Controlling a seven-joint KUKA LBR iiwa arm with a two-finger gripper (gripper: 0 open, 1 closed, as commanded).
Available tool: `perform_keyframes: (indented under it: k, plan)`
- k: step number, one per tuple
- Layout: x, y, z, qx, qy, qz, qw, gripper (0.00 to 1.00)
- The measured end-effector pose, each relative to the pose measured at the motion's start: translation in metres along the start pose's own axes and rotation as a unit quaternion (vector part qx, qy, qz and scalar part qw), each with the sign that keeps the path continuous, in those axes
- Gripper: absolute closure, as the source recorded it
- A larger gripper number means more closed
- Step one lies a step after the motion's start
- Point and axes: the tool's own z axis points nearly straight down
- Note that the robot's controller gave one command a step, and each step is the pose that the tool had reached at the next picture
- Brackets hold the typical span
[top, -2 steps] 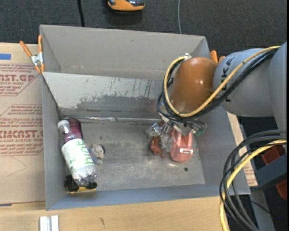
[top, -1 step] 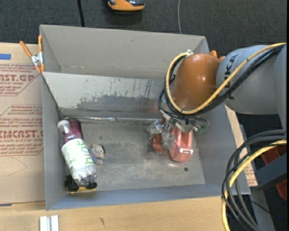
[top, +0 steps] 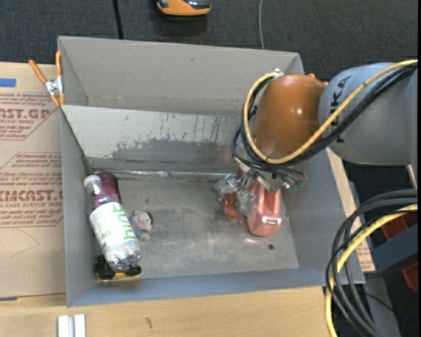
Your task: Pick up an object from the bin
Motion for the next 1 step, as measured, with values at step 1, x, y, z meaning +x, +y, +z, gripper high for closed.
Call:
perform_keyframes:
  k: [1]
  plan:
    - [0.0011, 0.0014, -0.0155, -0.002, 0.0024, 0.000, 1.0000, 1.00]
